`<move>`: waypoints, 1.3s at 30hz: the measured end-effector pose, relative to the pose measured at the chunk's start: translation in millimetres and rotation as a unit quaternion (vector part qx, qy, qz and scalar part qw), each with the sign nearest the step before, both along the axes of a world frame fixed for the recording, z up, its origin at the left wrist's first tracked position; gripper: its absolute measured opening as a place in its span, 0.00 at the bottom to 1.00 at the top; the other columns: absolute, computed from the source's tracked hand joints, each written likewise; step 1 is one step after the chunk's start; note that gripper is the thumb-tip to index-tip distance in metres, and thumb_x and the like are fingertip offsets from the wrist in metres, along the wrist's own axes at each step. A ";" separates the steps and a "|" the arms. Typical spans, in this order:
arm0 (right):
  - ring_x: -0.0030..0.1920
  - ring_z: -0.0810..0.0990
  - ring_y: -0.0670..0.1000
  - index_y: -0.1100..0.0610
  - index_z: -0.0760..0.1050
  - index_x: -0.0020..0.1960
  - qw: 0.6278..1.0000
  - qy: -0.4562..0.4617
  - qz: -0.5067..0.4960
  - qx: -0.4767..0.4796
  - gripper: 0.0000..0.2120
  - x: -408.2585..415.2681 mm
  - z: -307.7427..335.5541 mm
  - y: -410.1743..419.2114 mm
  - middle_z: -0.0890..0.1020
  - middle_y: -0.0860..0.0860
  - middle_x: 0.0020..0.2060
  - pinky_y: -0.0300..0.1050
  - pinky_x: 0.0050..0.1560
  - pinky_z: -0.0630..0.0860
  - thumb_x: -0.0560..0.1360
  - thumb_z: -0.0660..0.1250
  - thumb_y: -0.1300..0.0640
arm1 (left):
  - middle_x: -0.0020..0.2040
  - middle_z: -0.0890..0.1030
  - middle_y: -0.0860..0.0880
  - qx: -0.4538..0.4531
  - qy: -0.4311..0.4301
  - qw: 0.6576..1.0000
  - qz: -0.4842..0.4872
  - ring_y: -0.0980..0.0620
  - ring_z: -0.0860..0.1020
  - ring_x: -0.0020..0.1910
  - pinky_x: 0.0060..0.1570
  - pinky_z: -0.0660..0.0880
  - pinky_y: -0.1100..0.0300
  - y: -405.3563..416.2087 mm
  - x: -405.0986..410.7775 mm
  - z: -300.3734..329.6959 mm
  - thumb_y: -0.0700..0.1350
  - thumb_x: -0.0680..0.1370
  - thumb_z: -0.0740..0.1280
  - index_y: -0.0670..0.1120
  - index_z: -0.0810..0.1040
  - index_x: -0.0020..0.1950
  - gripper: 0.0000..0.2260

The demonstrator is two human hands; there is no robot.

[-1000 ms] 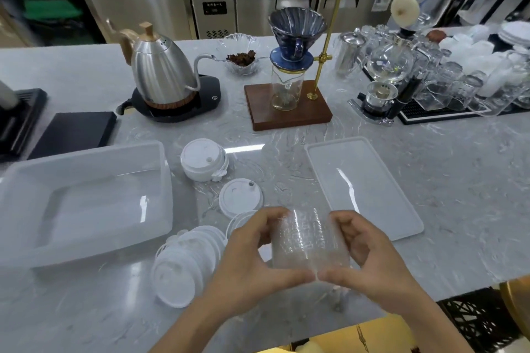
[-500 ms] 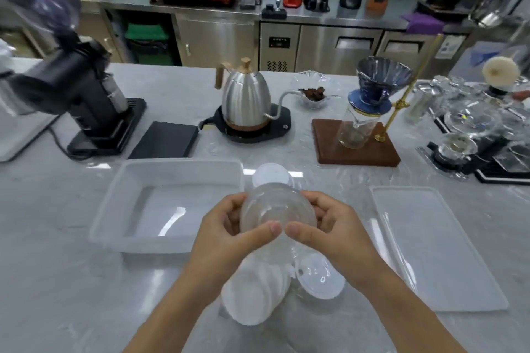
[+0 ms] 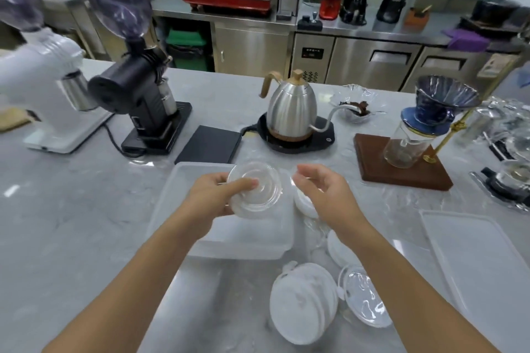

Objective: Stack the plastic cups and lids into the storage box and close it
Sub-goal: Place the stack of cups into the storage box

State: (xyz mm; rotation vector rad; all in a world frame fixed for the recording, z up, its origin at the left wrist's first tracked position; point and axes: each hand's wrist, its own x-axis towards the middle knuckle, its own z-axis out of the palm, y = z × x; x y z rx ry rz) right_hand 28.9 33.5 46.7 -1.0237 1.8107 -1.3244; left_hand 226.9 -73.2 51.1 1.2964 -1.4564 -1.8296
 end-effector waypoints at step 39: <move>0.46 0.86 0.52 0.54 0.76 0.61 0.993 -0.037 0.007 0.114 0.10 -1.9 -41.1 -1.5 0.83 0.52 0.51 0.45 0.47 0.82 0.80 0.67 0.56 | 0.34 0.72 0.49 -0.027 -0.179 0.983 -0.032 0.49 0.70 0.31 0.36 0.75 0.56 -45.7 -35.1 -53.2 0.56 0.71 0.78 0.39 0.80 0.52 0.23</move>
